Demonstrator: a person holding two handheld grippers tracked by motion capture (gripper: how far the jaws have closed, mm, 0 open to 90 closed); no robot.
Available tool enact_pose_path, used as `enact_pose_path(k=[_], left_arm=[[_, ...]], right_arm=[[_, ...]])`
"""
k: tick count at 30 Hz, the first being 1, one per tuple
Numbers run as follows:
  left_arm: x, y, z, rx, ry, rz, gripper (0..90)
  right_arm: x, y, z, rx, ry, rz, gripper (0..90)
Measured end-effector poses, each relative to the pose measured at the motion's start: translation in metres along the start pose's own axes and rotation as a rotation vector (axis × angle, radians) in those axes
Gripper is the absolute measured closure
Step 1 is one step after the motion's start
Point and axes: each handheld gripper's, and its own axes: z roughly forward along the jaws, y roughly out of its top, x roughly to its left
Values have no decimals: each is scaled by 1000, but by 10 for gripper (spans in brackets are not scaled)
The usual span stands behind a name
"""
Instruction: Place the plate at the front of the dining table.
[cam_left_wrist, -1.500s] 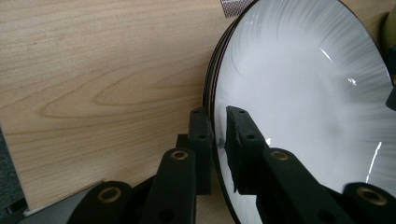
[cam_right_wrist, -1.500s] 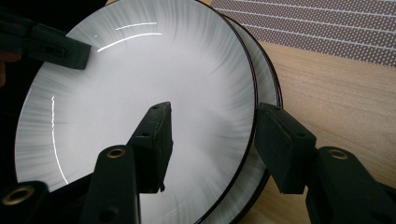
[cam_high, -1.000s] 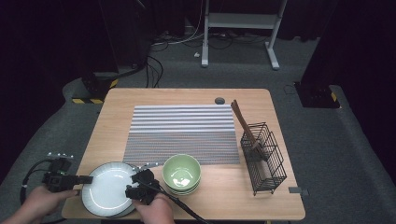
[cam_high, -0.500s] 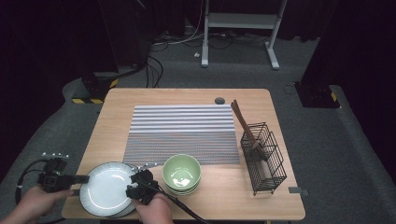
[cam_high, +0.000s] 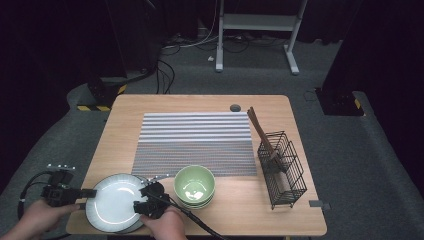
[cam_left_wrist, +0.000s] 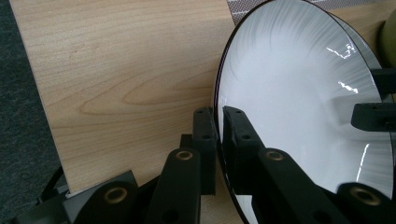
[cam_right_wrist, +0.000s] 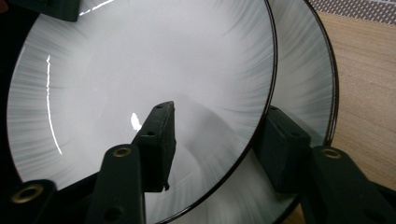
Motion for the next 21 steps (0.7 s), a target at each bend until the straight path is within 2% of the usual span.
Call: enact_pose_path(k=[5, 7, 15, 21], left_arm=[[1, -1, 4, 9, -7, -4, 806], [2, -1, 5, 10, -16, -11, 792], [1, -1, 6, 8, -5, 0, 790], [2, -1, 7, -11, -15, -3, 793]], right_arm=[[-3, 0, 0, -1, 20, 19, 565], [-2, -2, 1, -2, 19, 7, 578], [-2, -2, 1, -11, -6, -3, 630], [-3, -2, 2, -28, -14, 10, 664]])
